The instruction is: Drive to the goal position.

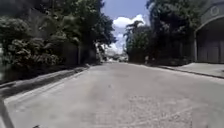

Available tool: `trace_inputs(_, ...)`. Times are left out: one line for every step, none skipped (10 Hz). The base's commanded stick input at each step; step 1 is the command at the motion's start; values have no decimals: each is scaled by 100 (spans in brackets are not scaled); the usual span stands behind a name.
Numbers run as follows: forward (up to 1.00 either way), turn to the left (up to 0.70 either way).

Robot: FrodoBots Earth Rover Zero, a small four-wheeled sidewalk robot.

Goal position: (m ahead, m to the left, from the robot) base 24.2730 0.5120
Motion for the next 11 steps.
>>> trace_inputs(100,4)
trace_inputs(100,4)
trace_inputs(100,4)
trace_inputs(100,4)
trace_inputs(100,4)
trace_inputs(100,-24)
trace_inputs(100,-36)
trace_inputs(100,-36)
trace_inputs(100,-26)
trace_inputs(100,-6)
trace_inputs(100,4)
